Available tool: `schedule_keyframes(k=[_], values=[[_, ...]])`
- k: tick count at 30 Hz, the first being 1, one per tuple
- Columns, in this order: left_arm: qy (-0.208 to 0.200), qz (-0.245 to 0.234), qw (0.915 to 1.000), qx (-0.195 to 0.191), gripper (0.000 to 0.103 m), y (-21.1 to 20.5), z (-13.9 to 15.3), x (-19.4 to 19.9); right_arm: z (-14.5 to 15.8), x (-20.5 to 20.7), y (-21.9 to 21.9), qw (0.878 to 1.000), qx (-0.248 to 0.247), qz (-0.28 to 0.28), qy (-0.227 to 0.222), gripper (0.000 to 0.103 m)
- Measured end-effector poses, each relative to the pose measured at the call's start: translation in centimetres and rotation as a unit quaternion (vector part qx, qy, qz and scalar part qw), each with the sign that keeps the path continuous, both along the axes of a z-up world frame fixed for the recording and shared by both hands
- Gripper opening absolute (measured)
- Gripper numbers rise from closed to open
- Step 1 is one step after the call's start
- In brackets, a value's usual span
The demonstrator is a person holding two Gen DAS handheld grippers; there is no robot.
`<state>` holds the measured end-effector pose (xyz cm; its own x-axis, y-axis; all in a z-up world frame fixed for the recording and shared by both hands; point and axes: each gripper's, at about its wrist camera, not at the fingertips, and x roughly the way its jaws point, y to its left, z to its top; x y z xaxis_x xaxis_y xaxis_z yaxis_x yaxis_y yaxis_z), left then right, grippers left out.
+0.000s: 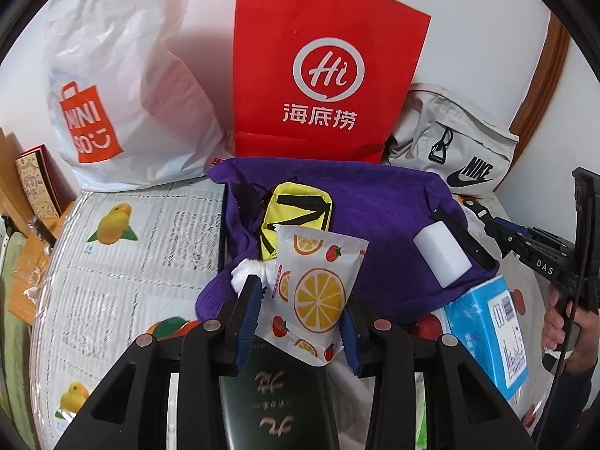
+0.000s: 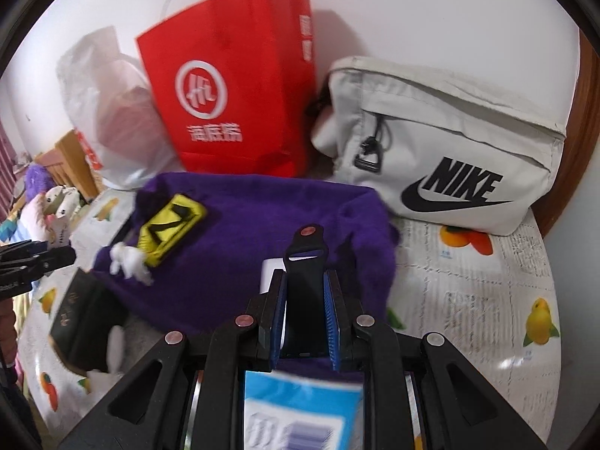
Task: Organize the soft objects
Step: 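Lift the lemon-print packet with the left gripper and carry it over the towel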
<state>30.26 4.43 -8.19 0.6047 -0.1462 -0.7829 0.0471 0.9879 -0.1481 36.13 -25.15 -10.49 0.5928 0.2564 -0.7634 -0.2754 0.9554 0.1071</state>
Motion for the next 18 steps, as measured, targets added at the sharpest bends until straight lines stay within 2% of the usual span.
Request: schedule_keyframes(k=[7,18], values=[[0.009,-0.004,0.9999,0.005,0.037,-0.8,-0.9,2.3,-2.3,2.6,-0.4,1.000,0.009,0.005,0.026,0.020],[0.023,-0.005,0.9995,0.021,0.037,-1.4,-2.7,5.0,-4.7,4.1,-0.1,0.997,0.019,0.021,0.067,0.020]])
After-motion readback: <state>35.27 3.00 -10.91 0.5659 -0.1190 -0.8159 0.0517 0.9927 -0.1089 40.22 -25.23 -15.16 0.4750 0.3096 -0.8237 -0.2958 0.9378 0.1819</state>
